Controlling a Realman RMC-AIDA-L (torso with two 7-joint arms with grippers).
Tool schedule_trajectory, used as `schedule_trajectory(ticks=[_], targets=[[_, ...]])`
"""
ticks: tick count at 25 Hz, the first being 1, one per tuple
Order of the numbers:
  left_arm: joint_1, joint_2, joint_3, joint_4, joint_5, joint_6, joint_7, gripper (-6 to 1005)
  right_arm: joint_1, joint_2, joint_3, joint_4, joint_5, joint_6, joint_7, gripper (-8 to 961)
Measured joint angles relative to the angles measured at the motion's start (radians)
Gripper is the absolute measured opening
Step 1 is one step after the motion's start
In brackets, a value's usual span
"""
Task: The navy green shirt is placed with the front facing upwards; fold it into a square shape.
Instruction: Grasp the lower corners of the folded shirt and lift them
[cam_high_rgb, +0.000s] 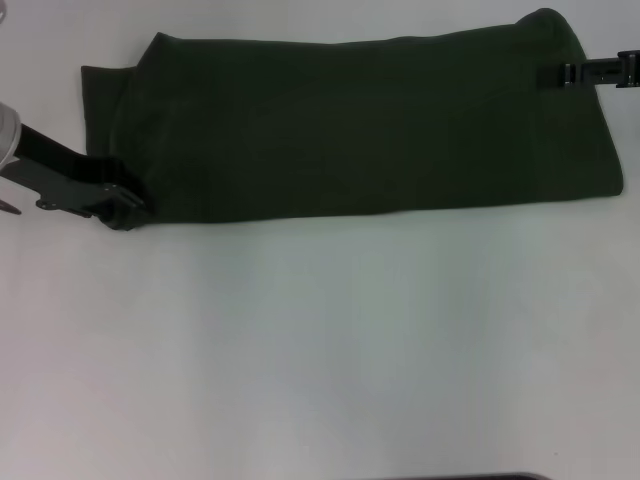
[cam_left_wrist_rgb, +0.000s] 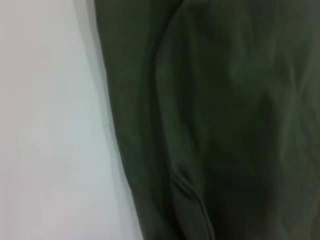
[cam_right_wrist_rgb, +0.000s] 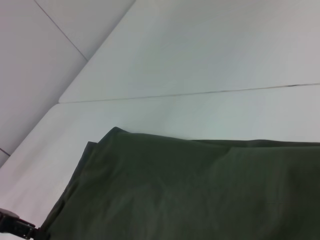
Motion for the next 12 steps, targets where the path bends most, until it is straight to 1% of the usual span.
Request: schedule_trajectory(ticks=[5,11,12], targets=[[-0.005,0.000,0.004,-0.001,0.002,0.005,-0.001,469,0.001,0.000,0.000,0.000,0.001,-0.002,0.001,927],[-0.005,0.006,0.001,-0.002,0.002,0.014,-0.001,230,-0.003,-0.003,0.000,0.000,0.001,-0.005,0.003,926],[-0.005,0.006,0.002,-0.002,0.000,0.014,0.000,167,-0.004,-0.004,0.000,0.000,0.001,-0.006,0.006,926]])
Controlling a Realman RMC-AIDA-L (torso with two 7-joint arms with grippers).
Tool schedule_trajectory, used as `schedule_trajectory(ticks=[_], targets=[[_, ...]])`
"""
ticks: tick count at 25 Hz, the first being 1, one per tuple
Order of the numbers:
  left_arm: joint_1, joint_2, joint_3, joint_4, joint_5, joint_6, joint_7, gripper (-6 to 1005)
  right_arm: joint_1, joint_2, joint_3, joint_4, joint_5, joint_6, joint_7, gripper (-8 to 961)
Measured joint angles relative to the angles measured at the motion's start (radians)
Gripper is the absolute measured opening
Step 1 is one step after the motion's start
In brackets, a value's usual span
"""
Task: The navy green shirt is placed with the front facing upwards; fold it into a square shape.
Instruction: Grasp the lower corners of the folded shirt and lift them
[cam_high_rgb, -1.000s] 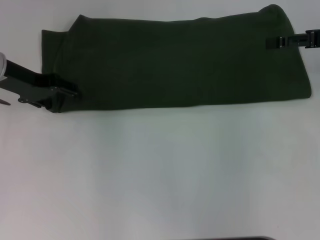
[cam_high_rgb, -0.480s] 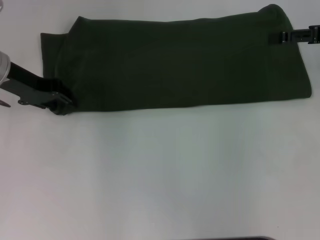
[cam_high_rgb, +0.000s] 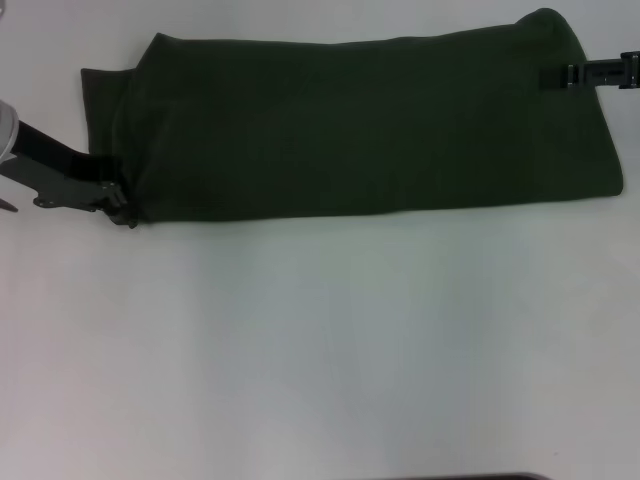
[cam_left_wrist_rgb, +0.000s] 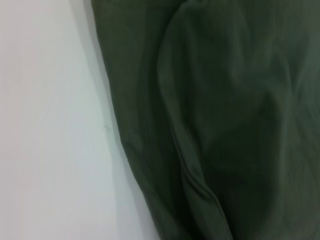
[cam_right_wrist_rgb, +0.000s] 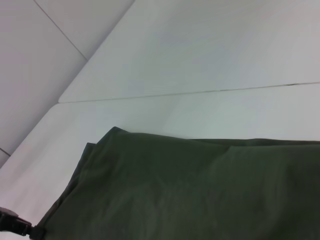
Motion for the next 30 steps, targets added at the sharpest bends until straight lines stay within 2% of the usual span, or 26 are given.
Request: schedule_trajectory(ticks=[2,6,11,14,22,30], targets=[[0.000,0.000,0.001,-0.001,-0.003,0.002,0.002,42,-0.002,-0.004,0.000,0.000,-0.001,-0.005,0.011,926],[-0.006,-0.001,0.001,-0.003,-0.006,0.013,0.007,32,-0.017,-0.021,-0.001,-0.004,-0.009,-0.029,0.043,926],[-0.005,-0.007,0.002,-0.020,-0.006,0.017,0.009,30,-0.064,-0.060,-0.001,-0.003,-0.062,-0.040,0.122,926],[-0.003,-0.008,0.002,-0.022,-0.006,0.017,0.009,30,-0.084,-0.076,0.000,0.001,-0.138,-0.043,0.200,926],[-0.012,-0.013,0.003,-0.024,-0.006,0.017,0.011,30,-0.060,-0.075,-0.007,0.083,-0.229,-0.013,0.226,926],[-0.010,-0.016,0.003,-0.024,-0.004,0.013,0.011,30,-0.052,-0.060,-0.009,0.092,-0.227,0.063,0.193,926]])
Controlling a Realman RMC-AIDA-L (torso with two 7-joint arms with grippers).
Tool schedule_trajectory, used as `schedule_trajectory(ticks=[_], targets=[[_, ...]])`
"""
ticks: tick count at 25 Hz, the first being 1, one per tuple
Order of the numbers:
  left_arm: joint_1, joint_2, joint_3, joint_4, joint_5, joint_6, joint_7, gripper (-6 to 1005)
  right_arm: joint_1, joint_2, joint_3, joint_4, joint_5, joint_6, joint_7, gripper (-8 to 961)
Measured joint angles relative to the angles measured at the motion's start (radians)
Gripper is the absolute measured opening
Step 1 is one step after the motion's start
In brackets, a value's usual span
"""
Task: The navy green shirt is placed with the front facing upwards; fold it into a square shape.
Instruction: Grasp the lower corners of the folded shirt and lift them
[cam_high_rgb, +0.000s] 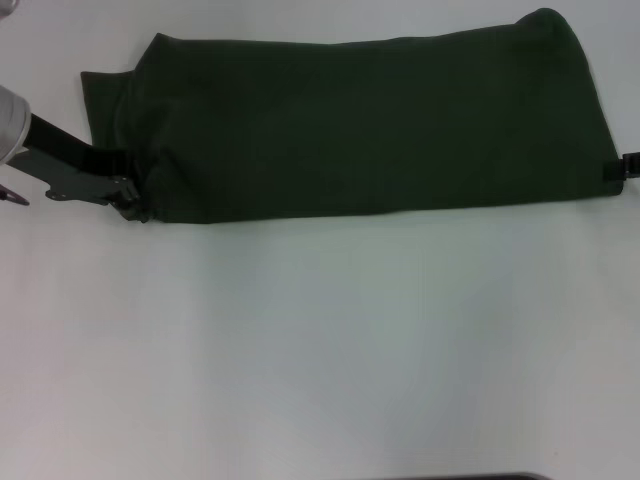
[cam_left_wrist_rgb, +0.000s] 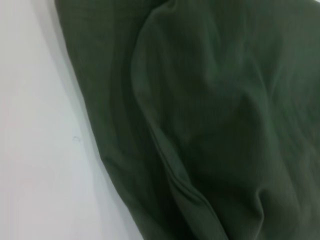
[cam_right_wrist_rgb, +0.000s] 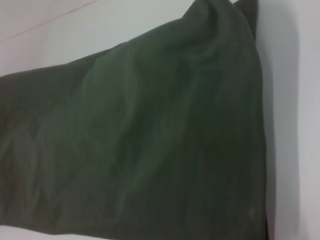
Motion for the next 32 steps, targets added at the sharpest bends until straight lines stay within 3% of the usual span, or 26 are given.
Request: schedule_trajectory(ticks=[10,19,26,32], targets=[[-0.003,-0.005,0.000,0.000,0.003,-0.006,0.000,30,0.027,0.032,0.000,0.013,0.003,0.066,-0.003,927],[0.000,-0.005,0.002,0.000,0.005,-0.004,0.000,30,0.042,0.034,-0.014,0.052,-0.006,0.098,-0.002,927],[0.001,-0.006,0.002,0.000,0.005,-0.007,0.001,30,0.030,0.020,-0.013,0.042,-0.008,0.084,0.008,926],[0.000,-0.009,0.002,0.000,0.005,-0.007,0.002,29,0.032,0.036,-0.017,0.050,-0.007,0.108,0.001,926]])
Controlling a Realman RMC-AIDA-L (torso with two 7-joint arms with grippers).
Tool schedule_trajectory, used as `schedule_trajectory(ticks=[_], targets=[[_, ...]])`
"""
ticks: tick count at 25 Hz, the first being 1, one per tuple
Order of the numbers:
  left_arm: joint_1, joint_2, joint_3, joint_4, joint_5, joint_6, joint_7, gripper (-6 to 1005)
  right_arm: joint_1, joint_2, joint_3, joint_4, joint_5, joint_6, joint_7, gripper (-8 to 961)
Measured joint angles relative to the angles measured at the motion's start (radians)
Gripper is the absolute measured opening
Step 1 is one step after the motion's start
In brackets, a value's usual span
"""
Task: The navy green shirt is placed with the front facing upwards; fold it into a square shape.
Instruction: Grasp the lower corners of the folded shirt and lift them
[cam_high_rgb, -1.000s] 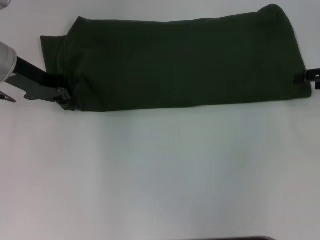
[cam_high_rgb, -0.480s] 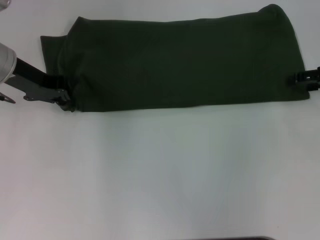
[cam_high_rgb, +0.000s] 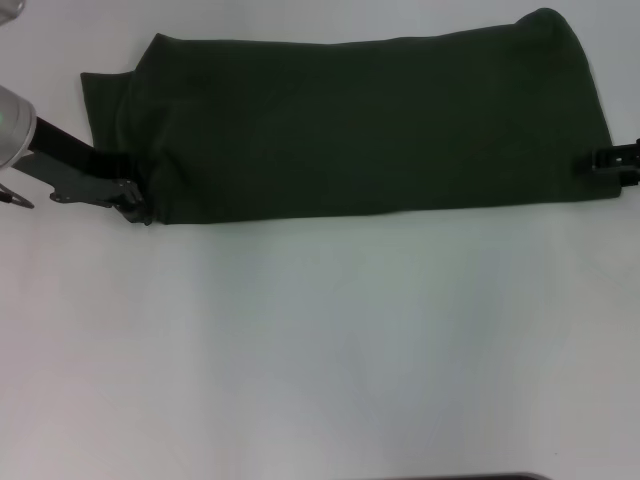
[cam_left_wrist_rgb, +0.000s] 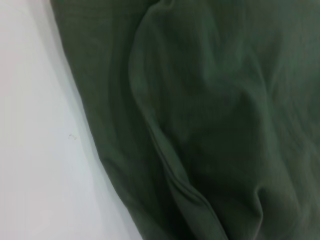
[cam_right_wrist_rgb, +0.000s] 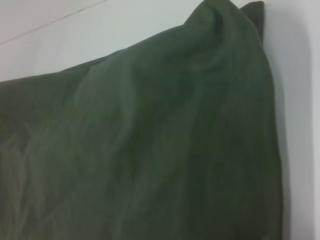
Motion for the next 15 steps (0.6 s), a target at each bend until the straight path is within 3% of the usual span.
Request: schedule_trajectory(ticks=[15], targets=[[0.005,-0.001,0.002,0.000,-0.003,0.000,0.003,29,-0.002,0.014,-0.004,0.004,-0.002,0.028,-0.004,895]])
